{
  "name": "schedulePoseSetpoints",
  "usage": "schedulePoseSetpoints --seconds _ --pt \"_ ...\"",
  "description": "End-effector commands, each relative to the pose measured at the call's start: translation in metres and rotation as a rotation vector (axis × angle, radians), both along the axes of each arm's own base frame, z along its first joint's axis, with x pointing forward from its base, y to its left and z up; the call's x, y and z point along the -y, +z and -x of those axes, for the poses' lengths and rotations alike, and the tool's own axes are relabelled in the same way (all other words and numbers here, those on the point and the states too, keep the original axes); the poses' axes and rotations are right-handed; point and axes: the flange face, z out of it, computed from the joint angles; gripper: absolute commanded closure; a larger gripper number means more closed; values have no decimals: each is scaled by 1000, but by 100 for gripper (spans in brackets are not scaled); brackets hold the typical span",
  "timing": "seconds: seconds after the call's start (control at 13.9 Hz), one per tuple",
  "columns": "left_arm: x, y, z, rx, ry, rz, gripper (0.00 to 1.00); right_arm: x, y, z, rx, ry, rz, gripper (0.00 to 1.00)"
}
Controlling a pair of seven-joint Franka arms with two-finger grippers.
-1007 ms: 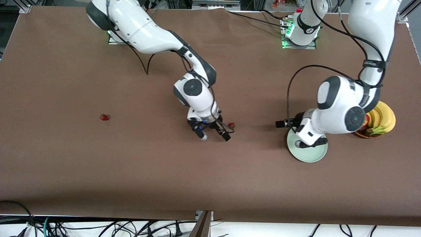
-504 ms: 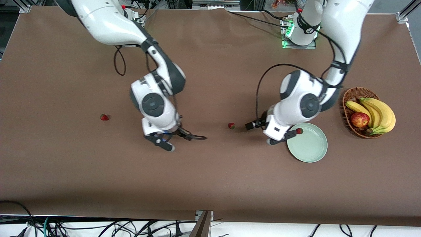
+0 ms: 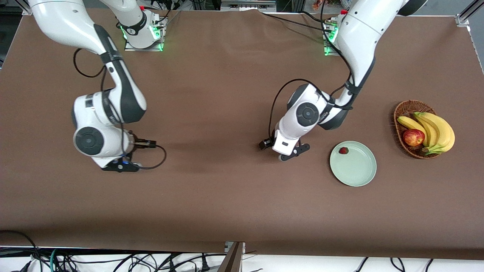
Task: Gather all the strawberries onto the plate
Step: 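Grasp the second strawberry with the left gripper while the right gripper grasps the last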
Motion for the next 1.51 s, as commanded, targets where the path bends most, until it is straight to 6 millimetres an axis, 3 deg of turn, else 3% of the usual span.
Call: schedulePoseSetpoints --seconds 0.0,0.29,0.43,0.5,0.72,0.79,0.94,1.01,1.3,1.37,1.44 --pt "3 -2 0 26 1 -26 33 47 -20 24 -46 71 -15 0" --pt "19 -20 14 2 -15 -34 40 92 -66 47 -17 103 -24 0" --pt "20 -21 15 1 -16 -34 46 99 -80 56 -6 106 -27 0" --pt "21 -24 16 -4 -17 -35 54 100 -85 59 2 106 -28 0" --pt "15 -20 10 2 -5 -32 91 101 -95 66 17 106 -31 1" --pt "13 -19 8 4 -1 -32 97 101 -97 67 21 108 -31 5" --pt "4 -8 -1 9 19 -28 100 103 -100 69 23 105 -31 19" --pt "-9 9 -10 12 37 -31 100 103 -102 71 20 107 -32 30" --pt "-62 64 -21 -100 66 -118 100 103 -103 72 17 105 -33 90" --pt "-78 73 -24 -119 53 -133 100 103 -103 71 18 104 -32 99" --pt "-94 79 -25 -149 -2 -147 100 102 -100 68 25 100 -31 100"
